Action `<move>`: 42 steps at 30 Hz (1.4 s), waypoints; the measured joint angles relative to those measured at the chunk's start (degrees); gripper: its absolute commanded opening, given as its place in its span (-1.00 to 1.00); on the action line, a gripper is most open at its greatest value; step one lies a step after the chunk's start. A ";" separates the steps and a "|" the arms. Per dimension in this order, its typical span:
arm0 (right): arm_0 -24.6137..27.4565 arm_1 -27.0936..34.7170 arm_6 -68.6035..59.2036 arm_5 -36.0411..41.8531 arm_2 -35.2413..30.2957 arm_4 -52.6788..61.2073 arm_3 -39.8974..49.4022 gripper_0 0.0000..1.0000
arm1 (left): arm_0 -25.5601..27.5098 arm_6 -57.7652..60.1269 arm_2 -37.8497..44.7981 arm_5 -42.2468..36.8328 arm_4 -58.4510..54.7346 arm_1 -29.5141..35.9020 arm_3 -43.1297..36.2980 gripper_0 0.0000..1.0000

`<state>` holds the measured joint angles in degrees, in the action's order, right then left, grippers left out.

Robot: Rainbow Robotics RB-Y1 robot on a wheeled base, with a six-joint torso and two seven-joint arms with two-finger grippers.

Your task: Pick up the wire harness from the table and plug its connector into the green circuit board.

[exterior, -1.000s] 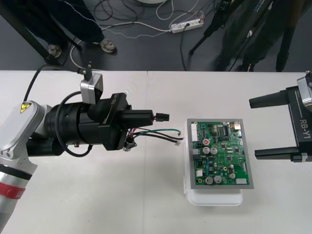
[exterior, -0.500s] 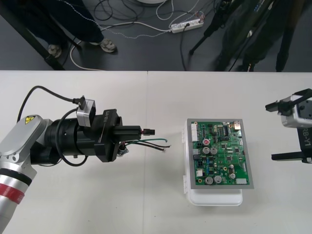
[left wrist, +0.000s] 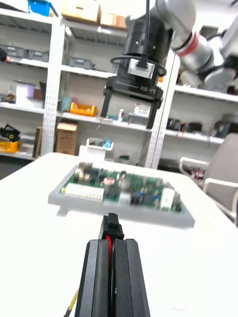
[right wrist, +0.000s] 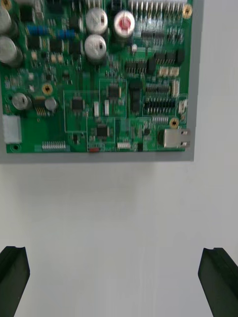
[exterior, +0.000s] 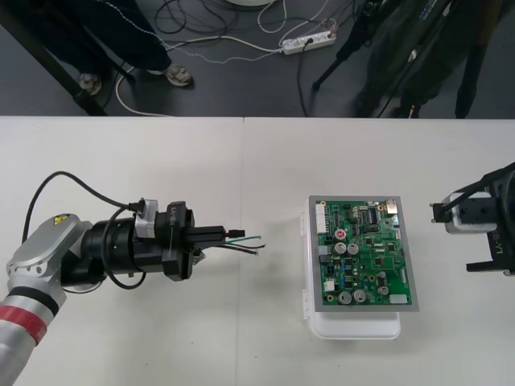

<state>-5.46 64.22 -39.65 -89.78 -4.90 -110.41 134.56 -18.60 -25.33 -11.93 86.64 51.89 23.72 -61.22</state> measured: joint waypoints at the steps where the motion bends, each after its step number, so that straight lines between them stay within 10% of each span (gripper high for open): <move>1: 0.17 0.00 0.00 0.00 0.96 -1.67 0.01 1.00 | -0.31 -0.65 -0.05 0.04 0.23 -0.24 1.03 -1.00; 42: -4.87 -11.76 2.80 0.01 15.51 -17.39 -15.68 1.00 | -4.61 -8.17 -10.31 -0.23 0.19 -8.16 9.85 -1.00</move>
<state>-10.33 52.46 -36.85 -89.77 10.61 -127.80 118.88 -23.21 -33.49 -22.24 86.42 52.08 15.55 -51.37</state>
